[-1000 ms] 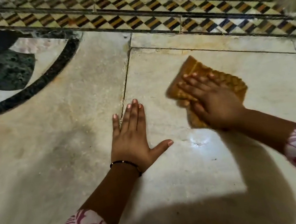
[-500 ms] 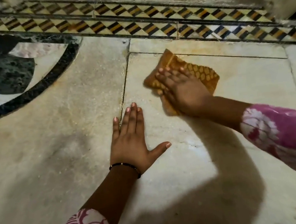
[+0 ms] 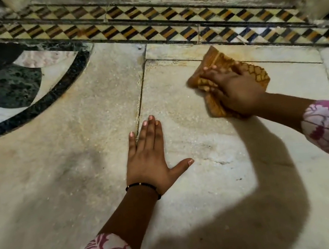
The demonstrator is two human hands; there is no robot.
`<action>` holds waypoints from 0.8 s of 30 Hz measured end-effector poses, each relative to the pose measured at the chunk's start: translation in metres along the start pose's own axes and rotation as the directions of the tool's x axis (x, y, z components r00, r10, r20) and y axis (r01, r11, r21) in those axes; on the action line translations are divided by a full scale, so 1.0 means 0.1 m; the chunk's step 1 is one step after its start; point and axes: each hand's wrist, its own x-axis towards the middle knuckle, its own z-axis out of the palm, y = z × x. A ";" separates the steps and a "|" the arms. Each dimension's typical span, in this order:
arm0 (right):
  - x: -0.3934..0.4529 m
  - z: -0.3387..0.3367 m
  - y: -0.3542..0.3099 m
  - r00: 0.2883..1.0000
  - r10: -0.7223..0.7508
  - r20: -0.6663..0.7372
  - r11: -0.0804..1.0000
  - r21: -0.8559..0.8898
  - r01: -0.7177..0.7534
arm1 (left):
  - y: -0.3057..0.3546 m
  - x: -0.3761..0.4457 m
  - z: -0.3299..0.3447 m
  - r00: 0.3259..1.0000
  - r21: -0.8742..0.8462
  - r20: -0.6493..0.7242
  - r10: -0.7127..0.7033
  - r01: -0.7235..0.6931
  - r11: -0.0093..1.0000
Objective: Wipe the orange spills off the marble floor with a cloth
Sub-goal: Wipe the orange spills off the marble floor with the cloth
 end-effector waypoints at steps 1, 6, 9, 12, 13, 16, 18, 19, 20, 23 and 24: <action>-0.11 -0.01 0.07 1.000 0.000 0.000 0.998 -0.057 0.000 | -0.01 0.00 0.00 1.000 0.001 -0.001 0.002 -0.002 1.000; 0.01 -0.06 0.38 0.958 0.285 -0.043 0.958 -0.032 -0.286 | -0.01 0.01 0.02 1.000 0.003 -0.009 0.004 -0.004 1.000; 0.34 -0.06 0.19 0.955 0.297 -0.023 0.952 0.091 -0.294 | 0.00 0.01 0.01 1.000 0.010 -0.001 0.002 -0.002 1.000; 0.19 0.06 -0.10 0.996 0.080 -0.026 0.997 0.022 -0.079 | -0.01 0.00 0.00 1.000 0.013 -0.001 -0.011 0.011 1.000; 0.02 0.11 -0.19 0.999 -0.026 -0.022 1.000 0.000 0.026 | -0.01 0.00 0.00 1.000 0.015 -0.003 -0.015 0.015 1.000; -0.62 0.23 -0.23 0.975 -0.219 0.041 0.975 -0.034 0.221 | 0.00 0.01 0.01 1.000 0.010 -0.001 -0.011 0.011 1.000; -0.87 0.23 -0.03 0.984 -0.174 0.041 0.983 -0.057 0.176 | -0.01 0.01 0.01 1.000 0.004 -0.007 -0.009 0.009 1.000; -0.90 0.21 0.09 0.995 -0.090 0.031 0.994 -0.057 0.091 | -0.01 0.01 0.02 1.000 0.004 -0.004 -0.008 0.008 1.000; -0.86 0.17 0.20 1.000 0.012 0.015 0.999 -0.050 -0.011 | -0.01 0.02 0.02 1.000 0.004 -0.004 -0.011 0.011 1.000; -0.38 0.09 0.34 0.966 0.257 -0.032 0.965 -0.038 -0.259 | 0.00 0.01 0.01 1.000 -0.001 -0.020 -0.019 0.019 1.000; -0.16 0.08 0.30 0.954 0.298 -0.042 0.953 -0.037 -0.299 | 0.01 0.00 0.00 0.999 -0.004 -0.028 -0.021 0.021 1.000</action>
